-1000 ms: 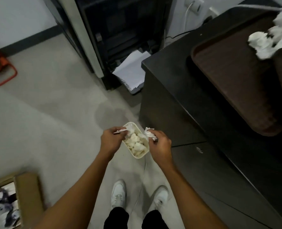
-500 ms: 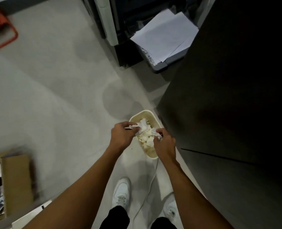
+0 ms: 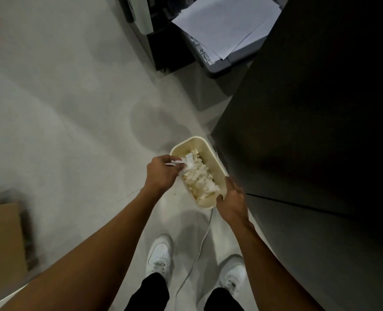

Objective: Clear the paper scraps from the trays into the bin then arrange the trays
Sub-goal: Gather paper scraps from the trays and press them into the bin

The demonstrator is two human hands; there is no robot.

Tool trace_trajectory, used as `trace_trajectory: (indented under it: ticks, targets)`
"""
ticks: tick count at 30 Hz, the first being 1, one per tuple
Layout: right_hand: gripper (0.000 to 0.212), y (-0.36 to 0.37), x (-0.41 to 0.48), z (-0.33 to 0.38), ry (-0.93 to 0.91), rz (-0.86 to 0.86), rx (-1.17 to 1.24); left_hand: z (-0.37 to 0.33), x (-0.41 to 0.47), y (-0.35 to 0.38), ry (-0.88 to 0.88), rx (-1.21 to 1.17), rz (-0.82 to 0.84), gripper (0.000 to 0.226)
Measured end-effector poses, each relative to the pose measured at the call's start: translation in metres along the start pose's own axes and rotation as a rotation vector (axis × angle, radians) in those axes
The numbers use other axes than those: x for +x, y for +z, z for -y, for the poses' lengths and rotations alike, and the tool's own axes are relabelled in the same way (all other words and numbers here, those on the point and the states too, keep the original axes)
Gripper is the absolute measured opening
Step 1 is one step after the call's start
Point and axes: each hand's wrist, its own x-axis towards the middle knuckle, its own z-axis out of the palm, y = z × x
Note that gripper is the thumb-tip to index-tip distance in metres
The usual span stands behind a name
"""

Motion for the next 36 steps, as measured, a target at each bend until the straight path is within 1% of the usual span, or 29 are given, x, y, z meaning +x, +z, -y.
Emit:
trace_trajectory:
  ticks: [3, 6, 8, 10, 11, 12, 17, 21, 24, 28, 29, 31, 33, 36]
  targets:
    - [0.071, 0.005, 0.002, -0.005, -0.004, 0.024, -0.046, 0.004, 0.006, 0.015, 0.027, 0.062, 0.015, 0.017]
    - [0.07, 0.005, 0.005, -0.007, 0.003, 0.02, -0.026, 0.007, 0.008, 0.035, 0.109, 0.211, 0.057, 0.024]
    - [0.07, 0.003, 0.006, -0.008, 0.009, 0.025, -0.018, 0.009, 0.012, 0.049, 0.16, 0.332, 0.16, 0.038]
    - [0.069, 0.0, 0.006, -0.008, 0.0, 0.035, -0.024, 0.01, 0.012, 0.058, 0.167, 0.521, 0.334, 0.057]
    - [0.068, -0.001, 0.007, -0.008, -0.002, 0.042, -0.027, 0.011, 0.012, 0.06, 0.167, 0.612, 0.388, 0.063]
    - [0.068, -0.004, 0.007, -0.008, 0.002, 0.055, -0.031, 0.011, 0.012, 0.06, 0.173, 0.663, 0.401, 0.063]
    - [0.061, -0.023, -0.002, 0.003, 0.024, 0.079, -0.016, 0.007, -0.003, 0.041, 0.169, 0.612, 0.34, 0.043]
    - [0.057, -0.052, -0.029, 0.024, 0.044, 0.075, 0.025, -0.015, -0.026, 0.018, 0.15, 0.583, 0.318, 0.036]
    - [0.057, -0.081, -0.054, 0.047, 0.049, 0.078, 0.052, -0.042, -0.055, 0.0, 0.156, 0.556, 0.309, 0.033]
    - [0.046, -0.11, -0.081, 0.068, 0.04, 0.058, 0.134, -0.088, -0.103, -0.026, 0.205, 0.518, 0.285, 0.032]
    - [0.047, -0.118, -0.088, 0.072, 0.026, 0.05, 0.162, -0.1, -0.116, -0.032, 0.214, 0.499, 0.281, 0.032]
    - [0.051, -0.156, -0.118, 0.102, 0.005, 0.014, 0.224, -0.124, -0.141, -0.045, 0.236, 0.46, 0.268, 0.033]
    - [0.055, -0.191, -0.144, 0.128, 0.008, -0.019, 0.305, -0.148, -0.164, -0.059, 0.271, 0.41, 0.247, 0.032]
    - [0.056, -0.233, -0.177, 0.152, 0.02, -0.05, 0.365, -0.184, -0.198, -0.082, 0.319, 0.315, 0.219, 0.029]
